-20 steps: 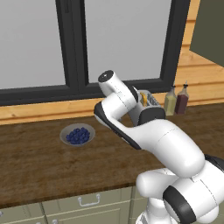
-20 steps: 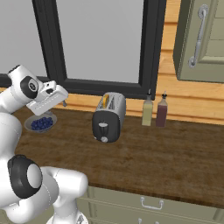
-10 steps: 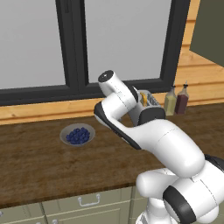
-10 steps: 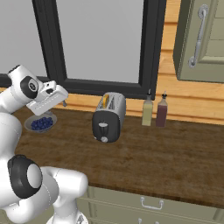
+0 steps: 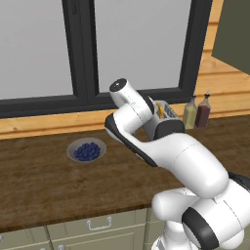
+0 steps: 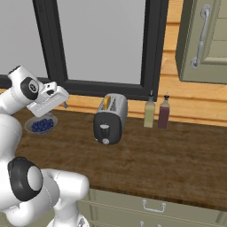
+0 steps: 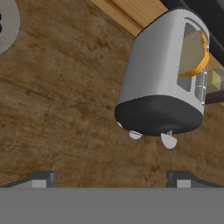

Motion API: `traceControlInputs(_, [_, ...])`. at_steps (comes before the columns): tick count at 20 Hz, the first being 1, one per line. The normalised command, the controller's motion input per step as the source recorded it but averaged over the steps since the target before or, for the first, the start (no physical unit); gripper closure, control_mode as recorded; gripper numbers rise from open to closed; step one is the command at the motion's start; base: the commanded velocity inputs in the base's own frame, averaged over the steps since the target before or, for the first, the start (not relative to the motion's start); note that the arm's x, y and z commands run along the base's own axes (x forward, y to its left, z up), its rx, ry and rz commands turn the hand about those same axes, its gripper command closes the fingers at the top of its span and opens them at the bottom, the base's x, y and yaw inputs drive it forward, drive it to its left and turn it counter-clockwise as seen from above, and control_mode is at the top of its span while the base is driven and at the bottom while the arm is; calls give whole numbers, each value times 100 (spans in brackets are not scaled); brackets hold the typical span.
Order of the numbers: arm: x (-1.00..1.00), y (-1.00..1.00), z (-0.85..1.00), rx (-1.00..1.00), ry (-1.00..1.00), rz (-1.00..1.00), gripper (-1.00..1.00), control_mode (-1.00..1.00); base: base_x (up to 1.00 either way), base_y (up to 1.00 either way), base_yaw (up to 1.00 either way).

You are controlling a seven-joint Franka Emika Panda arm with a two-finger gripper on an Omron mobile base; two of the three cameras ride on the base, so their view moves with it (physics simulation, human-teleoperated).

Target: Start the toaster. Once the lever pops up, take the bread to the plate on the dining counter.

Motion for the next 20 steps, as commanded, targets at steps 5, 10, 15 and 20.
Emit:
traceControlInputs(5, [0,0,0,0,0,0,-100,-100,0,0,0])
traceControlInputs(10, [0,0,0,0,0,0,-100,-100,0,0,0])
traceControlInputs(15, [0,0,0,0,0,0,-100,-100,0,0,0])
traceControlInputs(20, [1,-18,0,8,-2,0,-100,-100,0,0,0])
